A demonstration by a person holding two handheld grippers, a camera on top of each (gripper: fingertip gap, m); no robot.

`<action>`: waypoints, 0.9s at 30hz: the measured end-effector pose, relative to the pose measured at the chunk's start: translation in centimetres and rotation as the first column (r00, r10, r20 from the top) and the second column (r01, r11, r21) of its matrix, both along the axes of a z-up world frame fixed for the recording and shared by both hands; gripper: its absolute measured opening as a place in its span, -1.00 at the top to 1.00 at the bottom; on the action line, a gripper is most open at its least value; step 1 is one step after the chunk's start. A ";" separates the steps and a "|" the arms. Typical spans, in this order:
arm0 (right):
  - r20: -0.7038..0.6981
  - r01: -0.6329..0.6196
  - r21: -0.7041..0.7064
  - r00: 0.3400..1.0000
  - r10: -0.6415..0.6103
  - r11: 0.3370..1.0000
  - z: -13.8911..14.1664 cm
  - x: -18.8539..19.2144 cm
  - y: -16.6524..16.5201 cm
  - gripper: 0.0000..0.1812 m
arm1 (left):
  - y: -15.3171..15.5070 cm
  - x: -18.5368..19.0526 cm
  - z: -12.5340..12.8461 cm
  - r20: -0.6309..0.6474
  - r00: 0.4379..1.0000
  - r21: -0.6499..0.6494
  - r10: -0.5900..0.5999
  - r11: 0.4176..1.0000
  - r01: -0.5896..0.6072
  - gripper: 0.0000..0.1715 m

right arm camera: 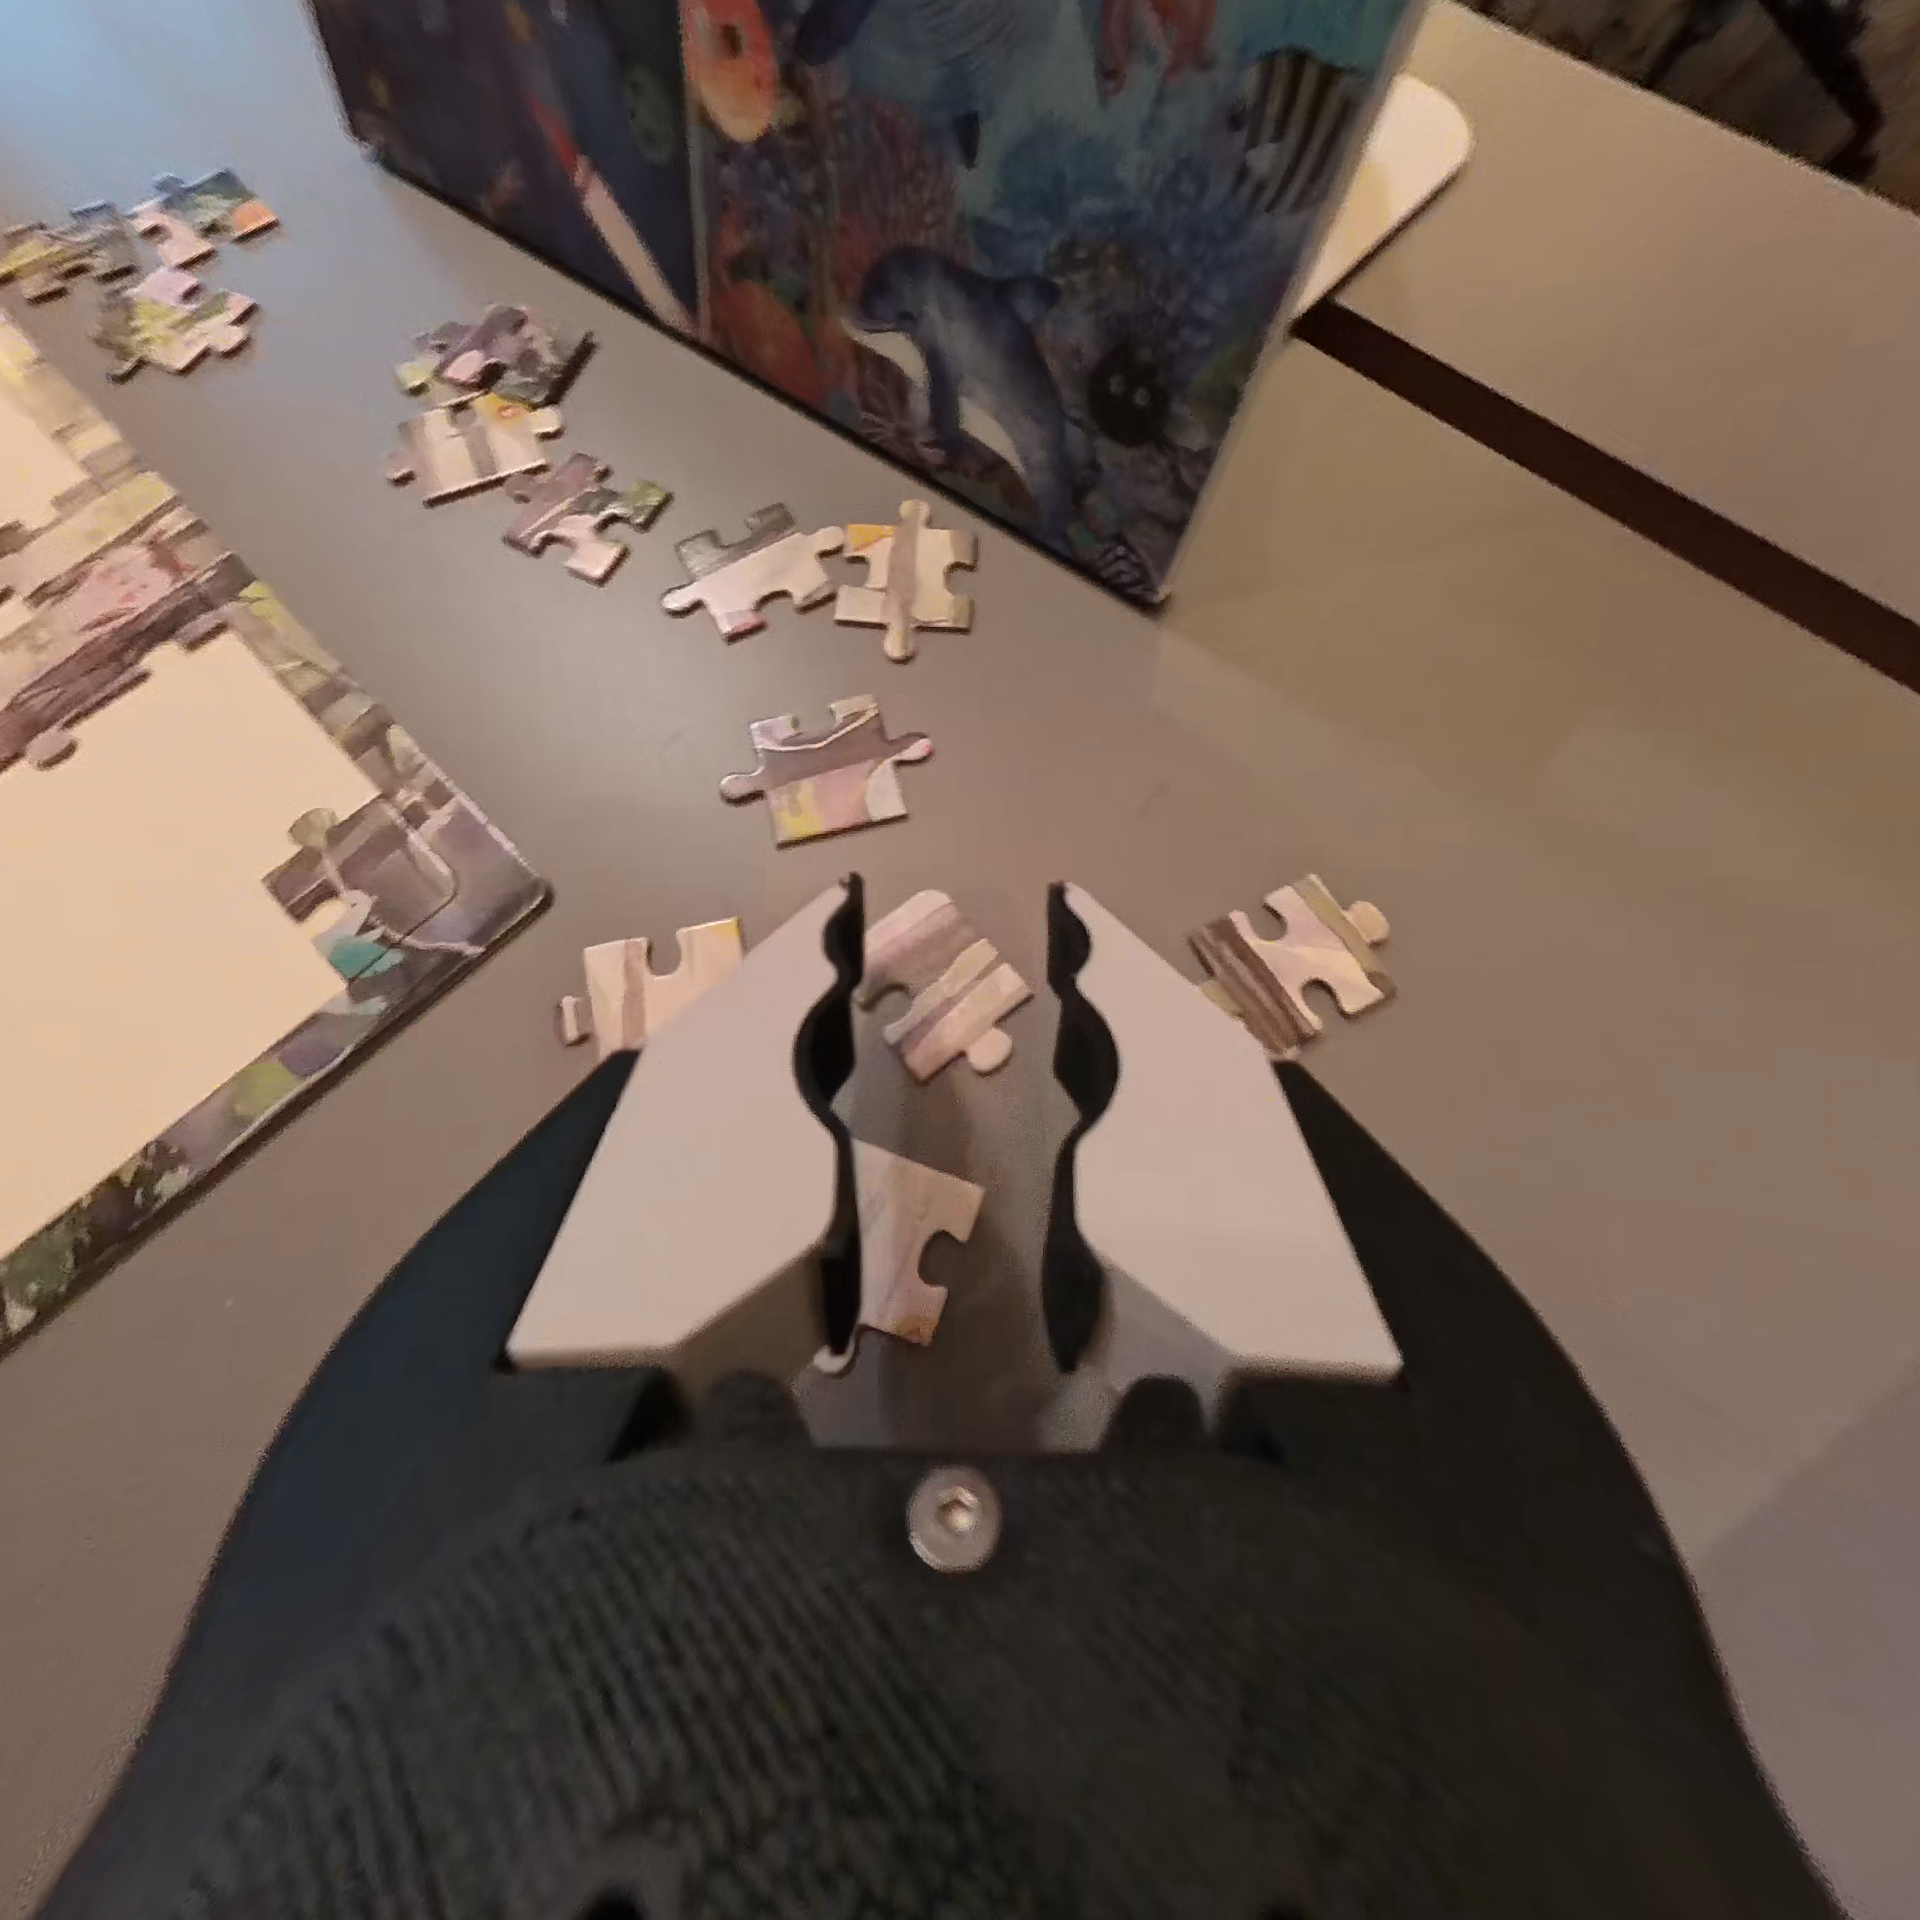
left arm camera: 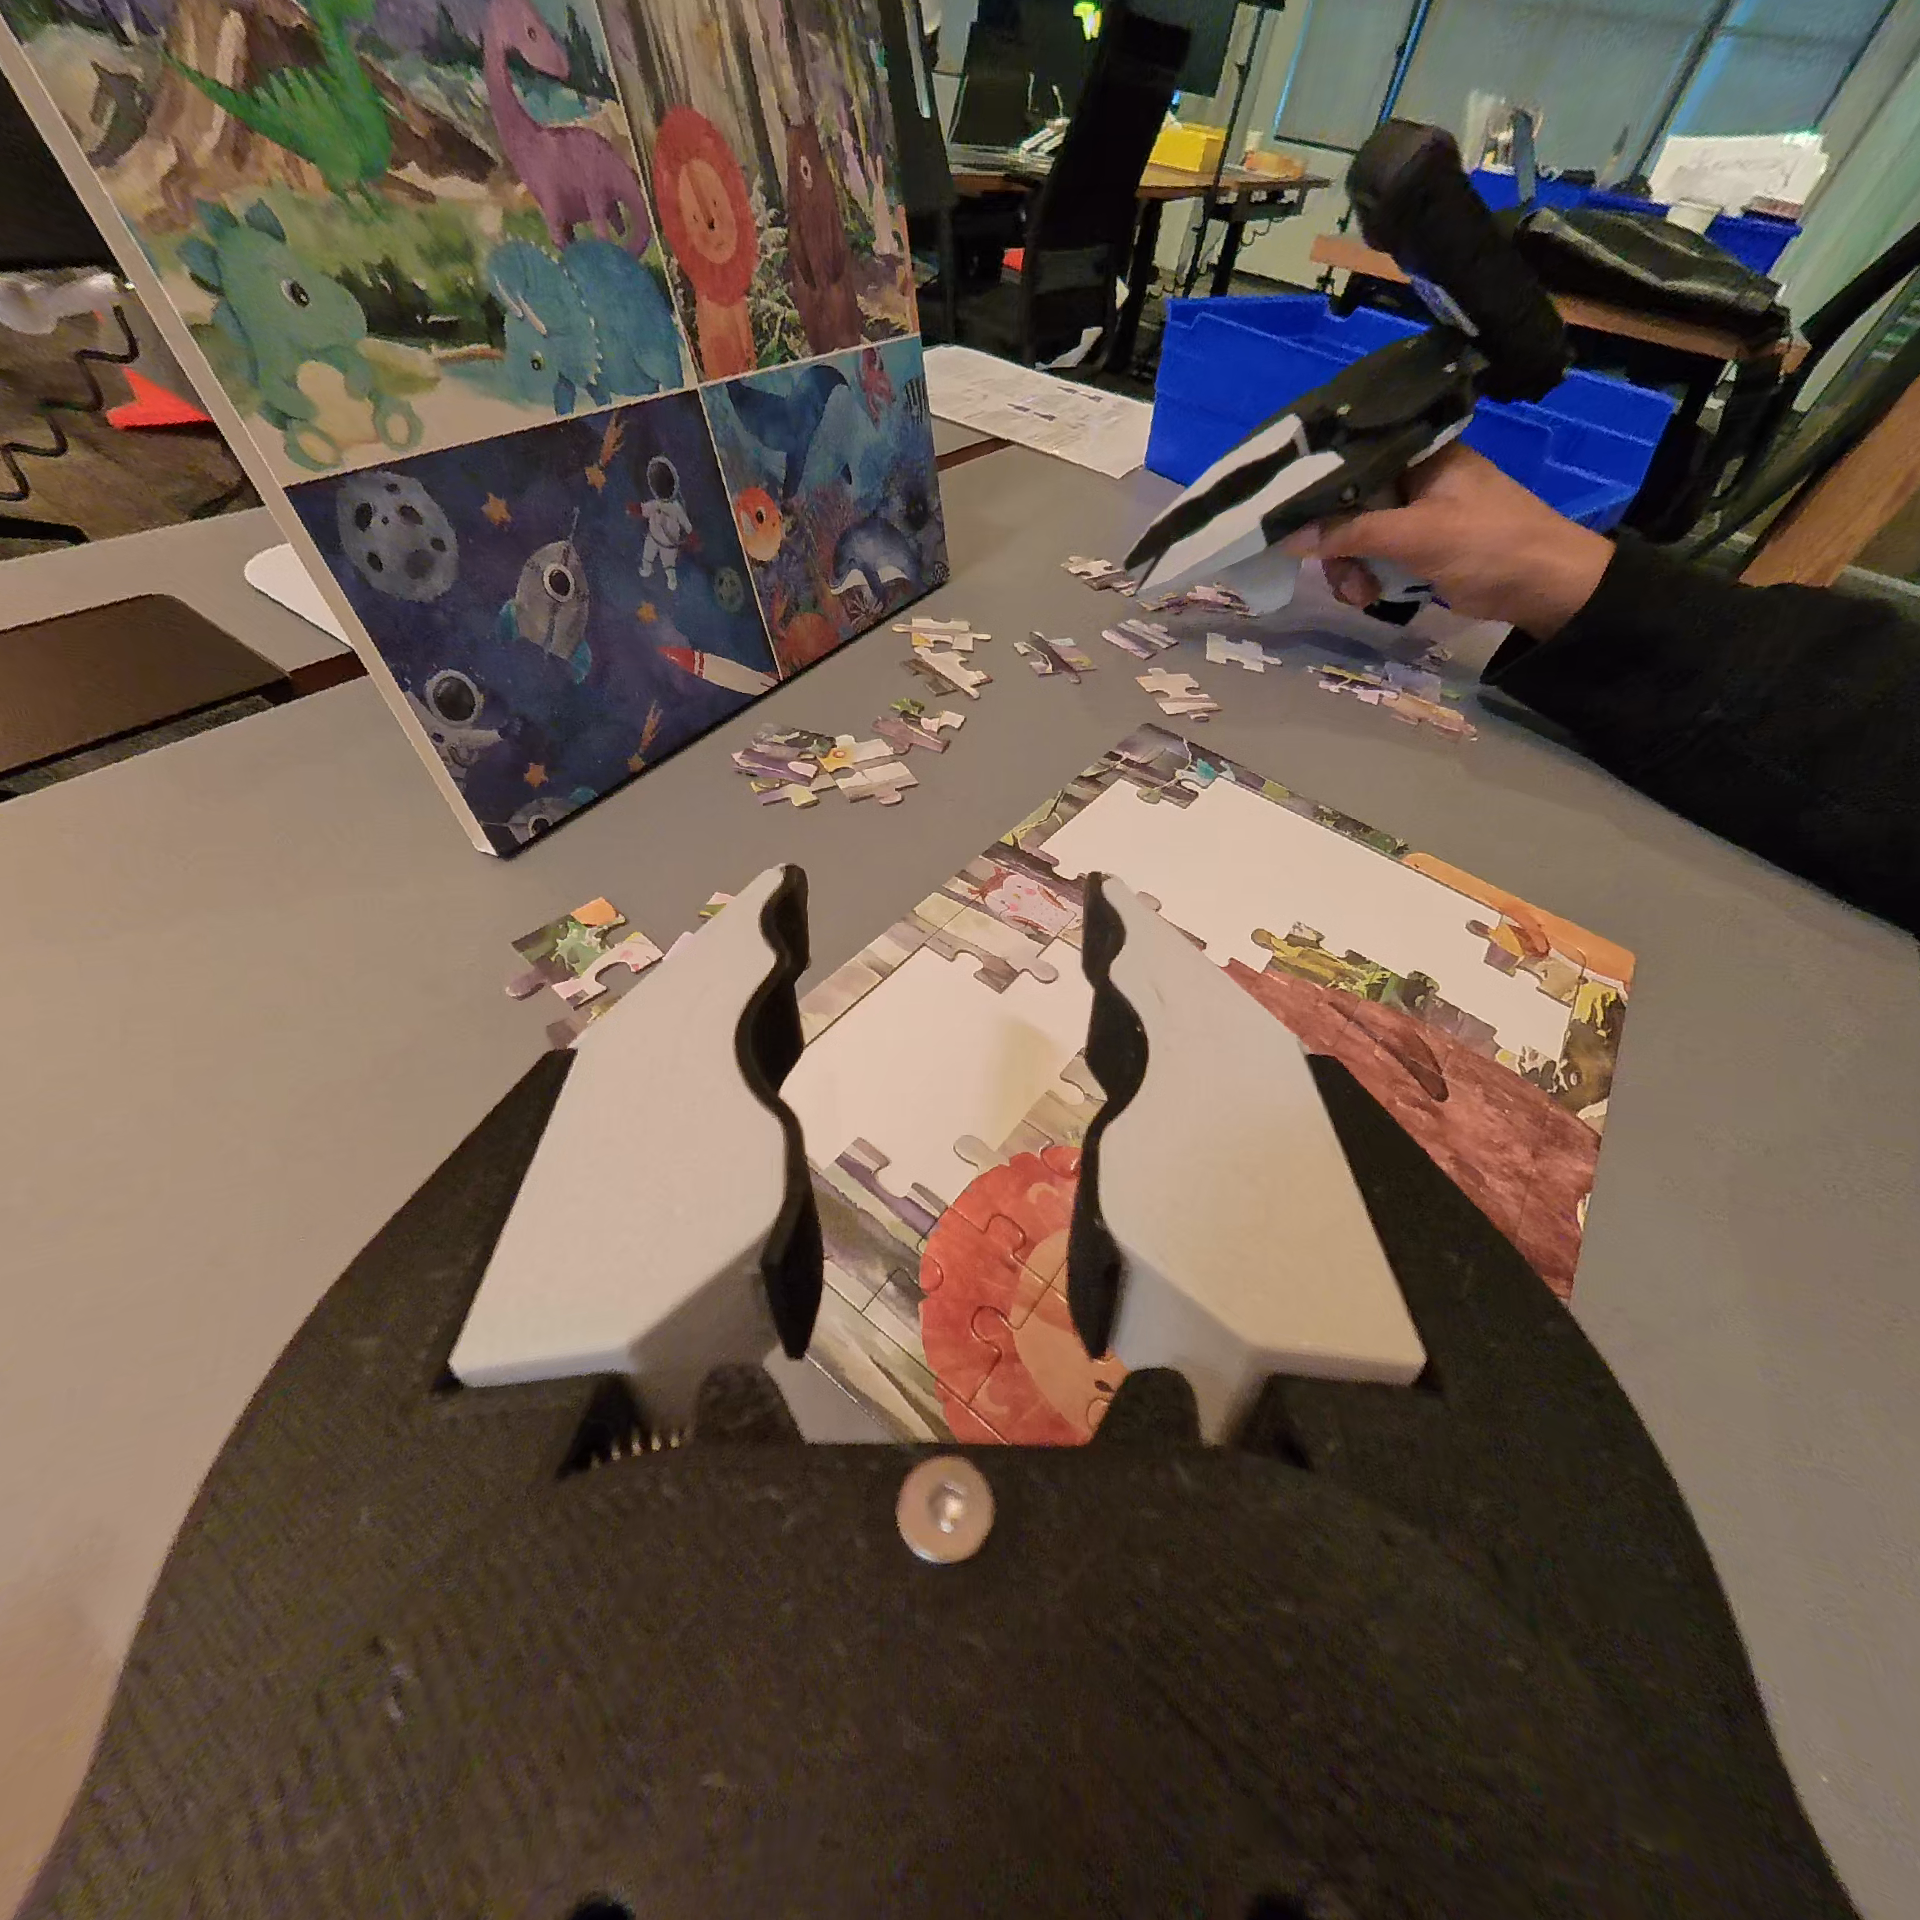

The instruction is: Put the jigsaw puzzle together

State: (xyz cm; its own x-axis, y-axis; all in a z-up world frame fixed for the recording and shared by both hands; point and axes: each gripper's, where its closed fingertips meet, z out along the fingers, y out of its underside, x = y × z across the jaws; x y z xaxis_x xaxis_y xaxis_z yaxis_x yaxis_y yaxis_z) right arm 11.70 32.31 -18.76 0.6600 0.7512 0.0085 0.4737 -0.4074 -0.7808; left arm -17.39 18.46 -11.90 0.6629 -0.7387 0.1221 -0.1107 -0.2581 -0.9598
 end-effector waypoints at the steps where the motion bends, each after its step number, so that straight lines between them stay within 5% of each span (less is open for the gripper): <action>1: 0.002 -0.035 -0.013 0.999 0.035 0.999 -0.4 -0.3 -0.3 0.54 | 0.0 0.0 0.0 0.002 1.000 0.000 -0.001 1.000 0.001 0.40; 4: 0.070 -0.071 -0.061 0.995 0.075 0.996 -2.3 0.1 -0.5 0.43 | 0.0 0.1 0.0 -0.001 1.000 0.001 -0.002 1.000 0.002 0.40; 9: 0.075 -0.100 -0.075 0.992 0.105 0.992 -2.5 -0.3 -1.0 0.63 | 0.1 0.0 -0.3 0.000 1.000 -0.009 0.000 1.000 0.000 0.40; 16: 0.109 -0.116 -0.063 0.987 0.122 0.991 -2.4 -0.4 -1.4 0.67 | 0.2 0.0 -0.4 0.003 1.000 -0.012 0.000 1.000 0.000 0.40; 17: 0.104 -0.134 -0.055 0.985 0.139 0.989 -2.2 -0.6 -1.6 1.00 | 0.2 0.0 -0.4 0.002 1.000 -0.011 0.000 1.000 0.000 0.40; 23: 0.114 -0.098 -0.020 0.988 0.099 0.995 -1.2 -0.2 -1.3 0.82 | 0.1 -0.1 -0.1 0.003 1.000 -0.003 0.001 1.000 -0.001 0.40; 27: 0.059 0.038 0.031 0.997 -0.040 0.999 0.1 2.3 0.4 0.83 | 0.0 -0.1 0.0 0.003 1.000 0.000 0.000 1.000 0.000 0.40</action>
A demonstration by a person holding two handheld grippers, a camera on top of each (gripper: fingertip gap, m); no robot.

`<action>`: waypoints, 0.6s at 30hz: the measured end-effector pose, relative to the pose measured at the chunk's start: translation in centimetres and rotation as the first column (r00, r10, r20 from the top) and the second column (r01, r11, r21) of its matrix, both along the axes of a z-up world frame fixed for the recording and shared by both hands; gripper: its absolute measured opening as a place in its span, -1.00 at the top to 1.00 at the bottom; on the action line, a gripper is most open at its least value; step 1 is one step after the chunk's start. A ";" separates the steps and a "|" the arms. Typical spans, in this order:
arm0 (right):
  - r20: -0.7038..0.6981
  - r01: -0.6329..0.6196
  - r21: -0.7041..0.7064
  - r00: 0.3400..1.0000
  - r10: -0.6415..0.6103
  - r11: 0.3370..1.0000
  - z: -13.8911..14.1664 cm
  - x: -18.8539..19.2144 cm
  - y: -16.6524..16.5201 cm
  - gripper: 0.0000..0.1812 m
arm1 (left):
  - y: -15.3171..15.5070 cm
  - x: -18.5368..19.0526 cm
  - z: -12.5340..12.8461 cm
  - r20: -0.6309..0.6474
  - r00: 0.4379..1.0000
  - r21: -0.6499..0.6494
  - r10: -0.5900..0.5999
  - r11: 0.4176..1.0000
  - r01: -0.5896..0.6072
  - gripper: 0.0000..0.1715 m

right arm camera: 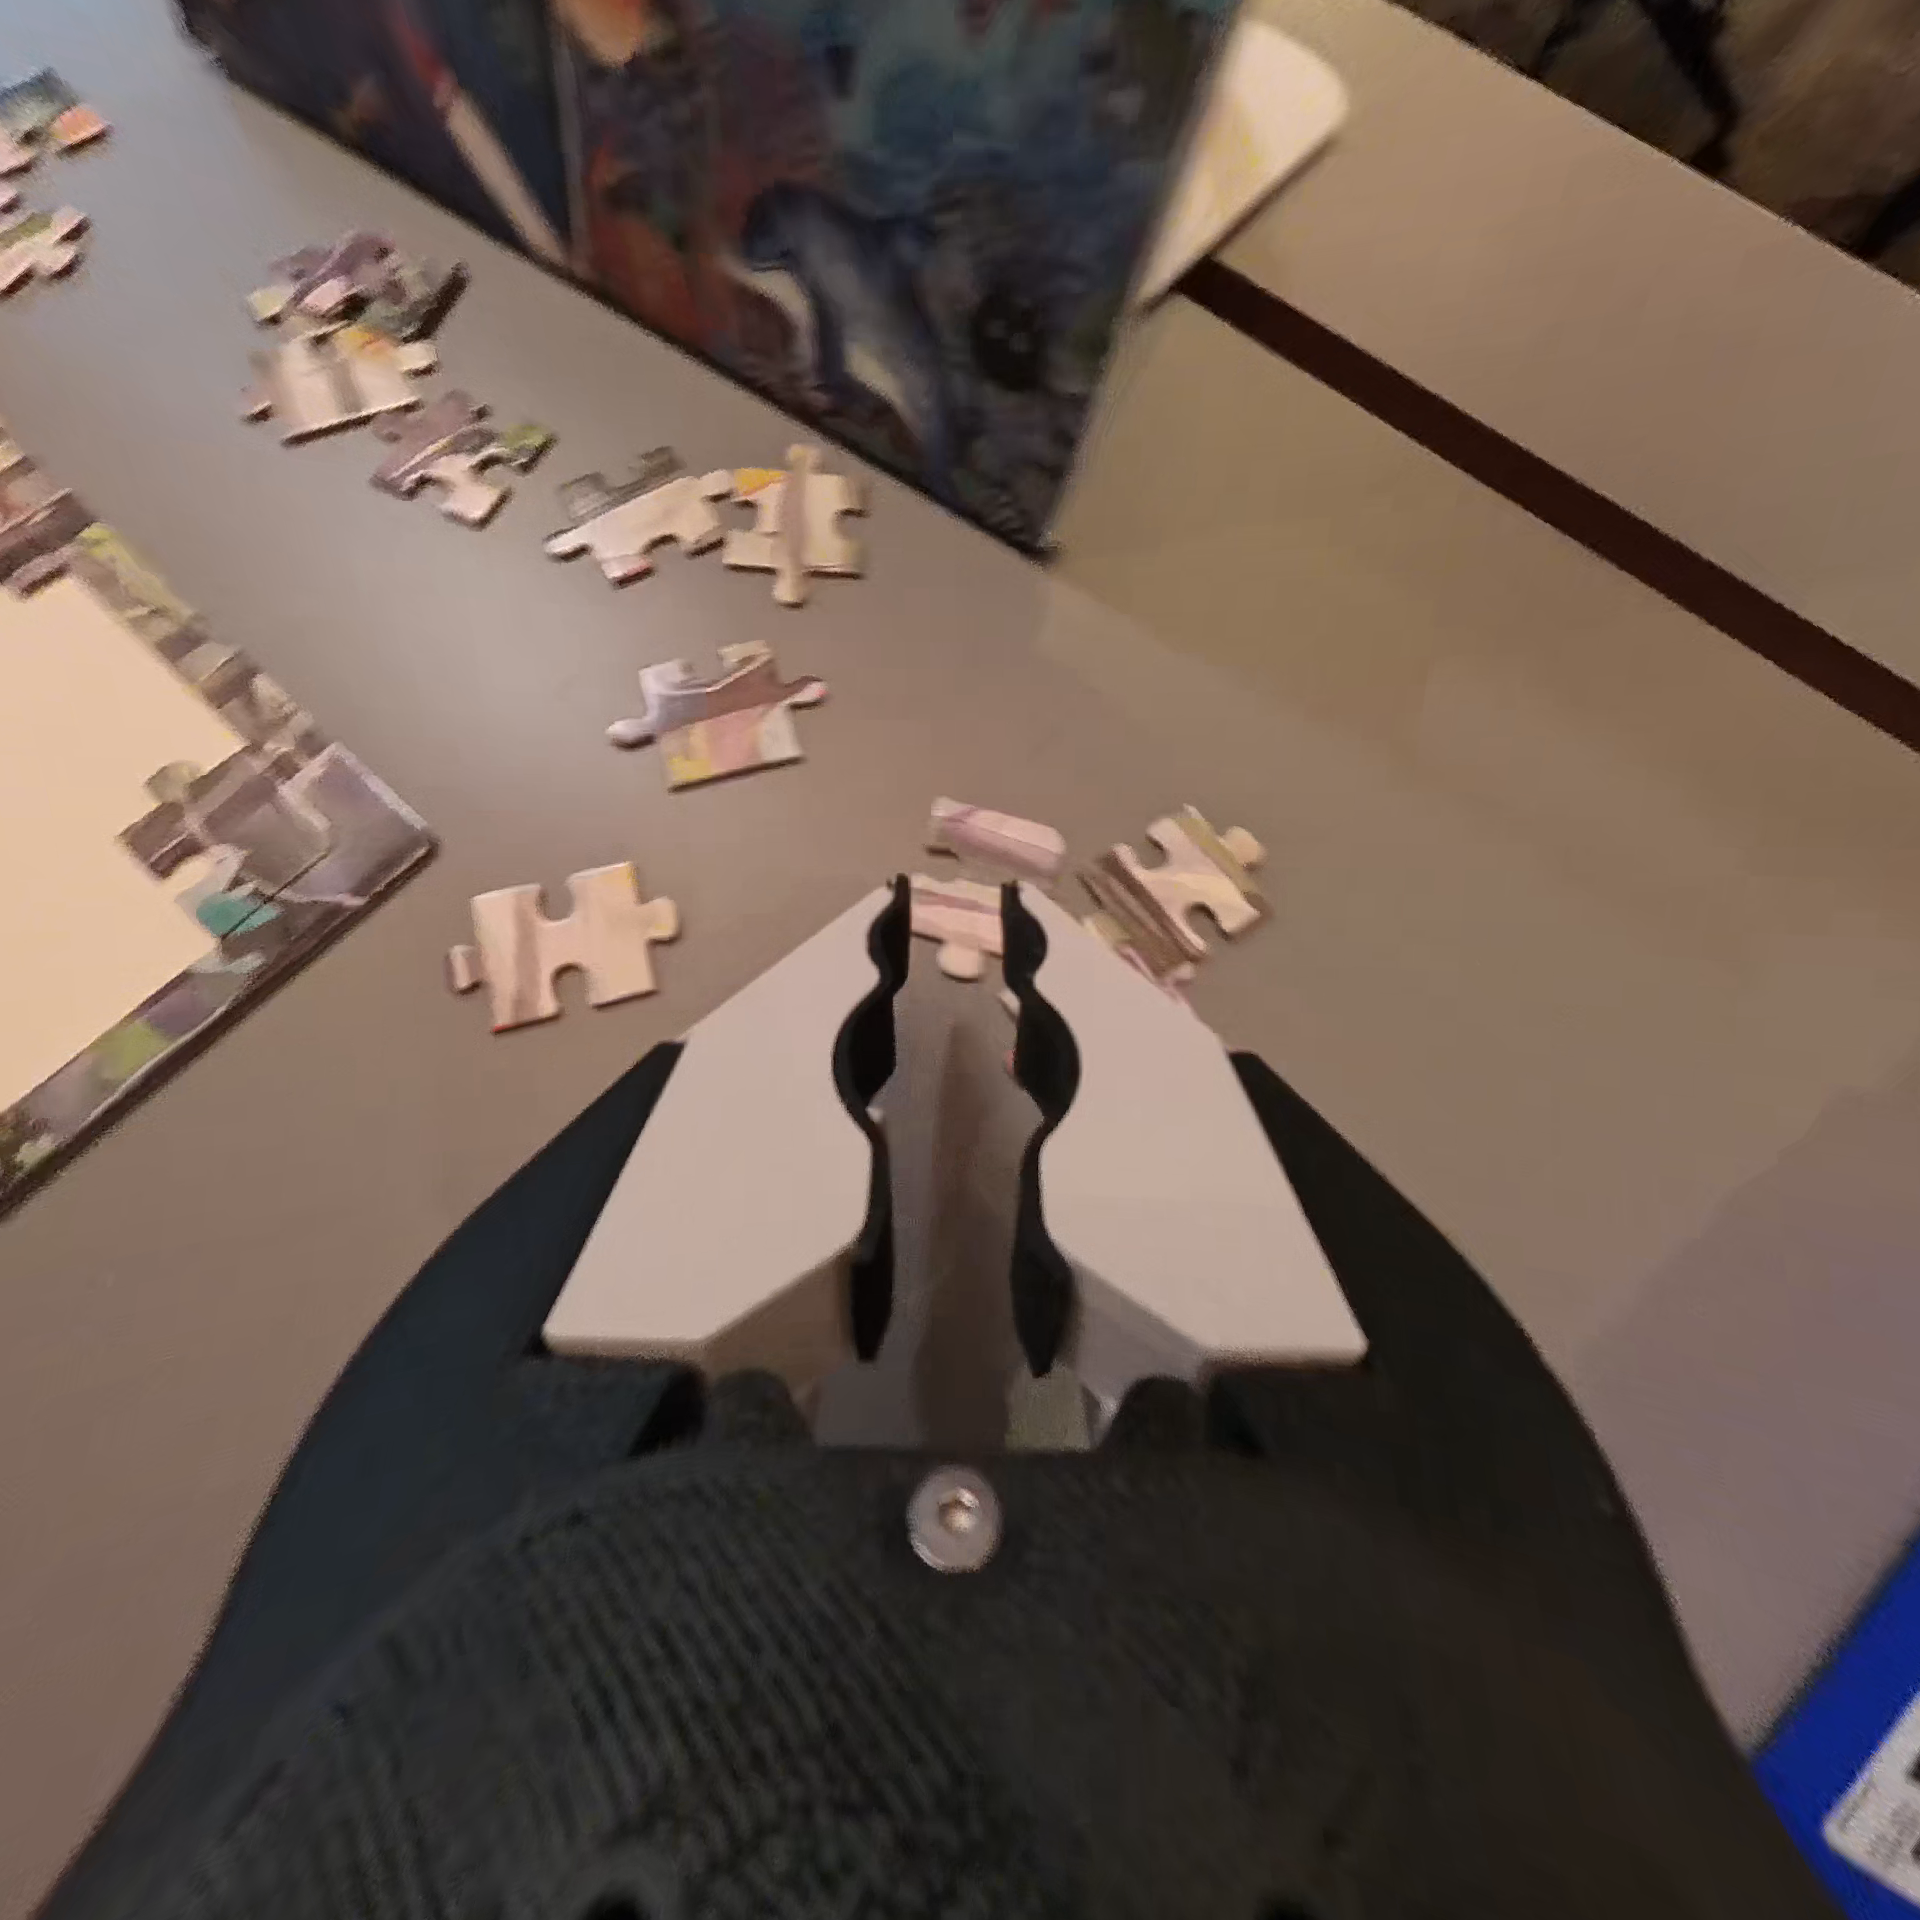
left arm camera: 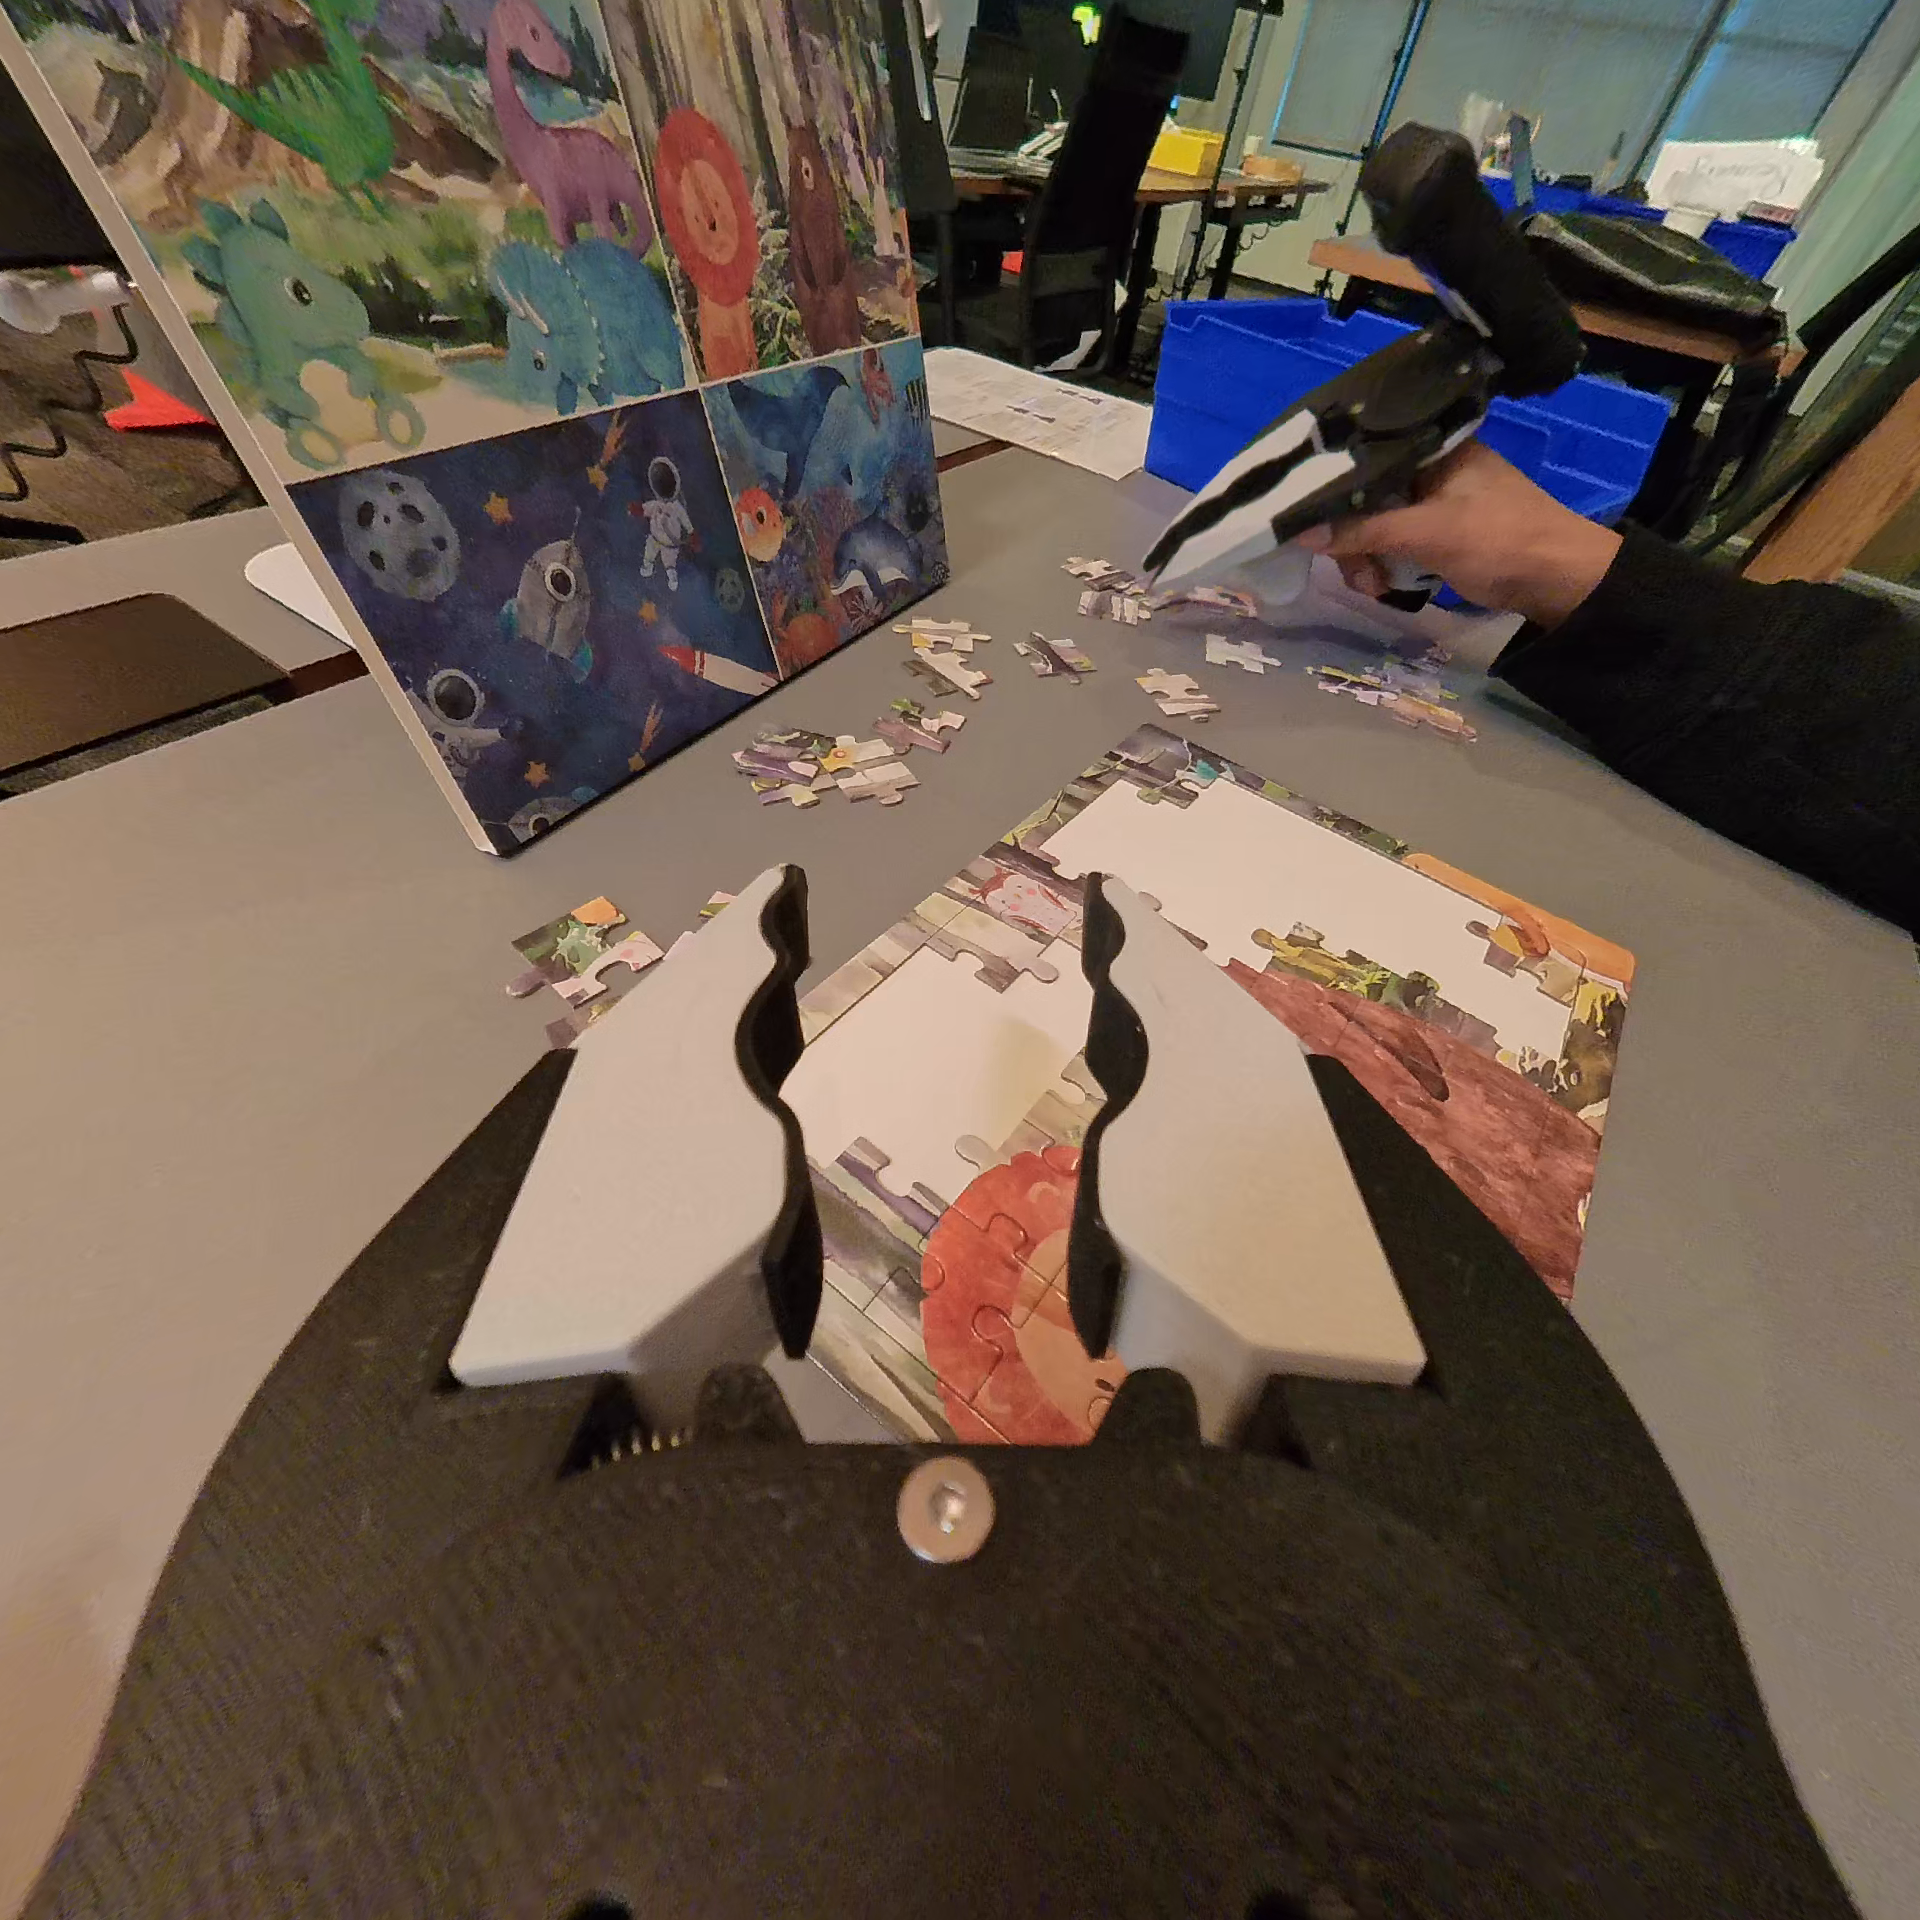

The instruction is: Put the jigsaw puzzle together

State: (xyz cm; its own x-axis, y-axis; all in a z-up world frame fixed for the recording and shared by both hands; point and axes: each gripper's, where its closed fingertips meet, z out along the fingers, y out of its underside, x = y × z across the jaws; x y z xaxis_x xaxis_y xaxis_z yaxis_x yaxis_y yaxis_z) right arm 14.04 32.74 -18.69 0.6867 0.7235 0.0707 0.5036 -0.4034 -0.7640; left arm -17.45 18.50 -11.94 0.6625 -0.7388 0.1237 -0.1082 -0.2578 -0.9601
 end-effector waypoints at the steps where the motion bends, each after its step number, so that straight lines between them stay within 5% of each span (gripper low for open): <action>1: -0.022 0.040 -0.007 0.999 -0.040 0.999 0.0 0.7 0.4 0.84 | 0.0 0.0 0.0 0.000 1.000 0.000 -0.001 1.000 0.001 0.40; 18: -0.004 0.088 -0.121 0.996 -0.089 0.989 -2.6 0.6 0.2 0.88 | -0.1 0.1 0.0 -0.004 1.000 0.001 -0.002 1.000 0.002 0.40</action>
